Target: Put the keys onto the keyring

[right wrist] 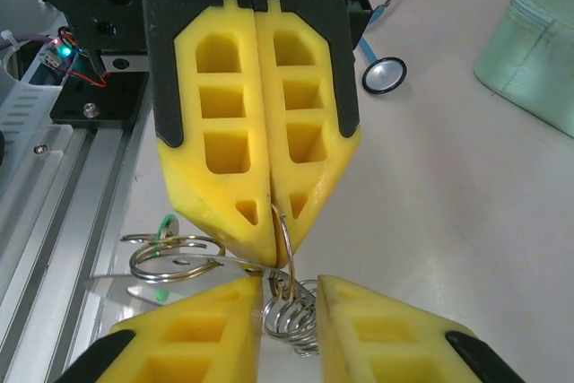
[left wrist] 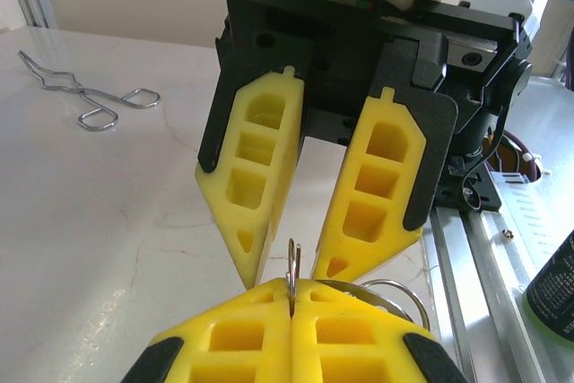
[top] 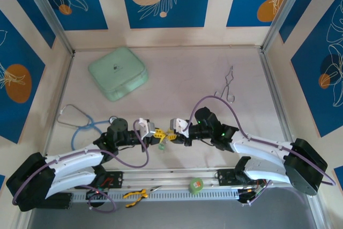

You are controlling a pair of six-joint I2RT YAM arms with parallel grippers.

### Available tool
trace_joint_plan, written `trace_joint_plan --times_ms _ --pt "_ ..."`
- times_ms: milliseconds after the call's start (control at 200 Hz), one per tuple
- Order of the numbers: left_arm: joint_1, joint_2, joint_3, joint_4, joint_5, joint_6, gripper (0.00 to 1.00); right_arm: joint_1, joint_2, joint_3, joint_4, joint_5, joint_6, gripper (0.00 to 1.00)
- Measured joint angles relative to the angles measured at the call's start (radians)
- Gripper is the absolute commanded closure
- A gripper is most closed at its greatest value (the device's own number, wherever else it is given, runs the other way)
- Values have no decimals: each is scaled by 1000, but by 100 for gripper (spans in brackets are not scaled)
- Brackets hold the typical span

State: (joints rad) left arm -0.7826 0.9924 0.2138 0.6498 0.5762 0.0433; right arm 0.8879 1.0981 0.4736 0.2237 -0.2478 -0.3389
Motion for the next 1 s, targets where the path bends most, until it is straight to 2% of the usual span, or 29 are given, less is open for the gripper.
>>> trace_joint_plan --times_ms 480,635,720,775,905,1000 --pt "0 11 0 -3 0 10 100 0 -1 -1 0 0 0 84" --pt "3 11 -1 -5 -1 10 100 2 22 -1 8 -11 0 100" --pt "3 11 -2 -8 -1 11 86 1 25 0 9 -12 5 100" --pt "3 10 -2 -14 -2 17 81 2 25 0 8 -14 4 100" --pt "3 -9 7 -80 -10 45 80 1 25 3 -26 -11 -8 100" --pt "3 -24 27 -146 -20 76 82 1 25 27 -76 -9 -27 100"
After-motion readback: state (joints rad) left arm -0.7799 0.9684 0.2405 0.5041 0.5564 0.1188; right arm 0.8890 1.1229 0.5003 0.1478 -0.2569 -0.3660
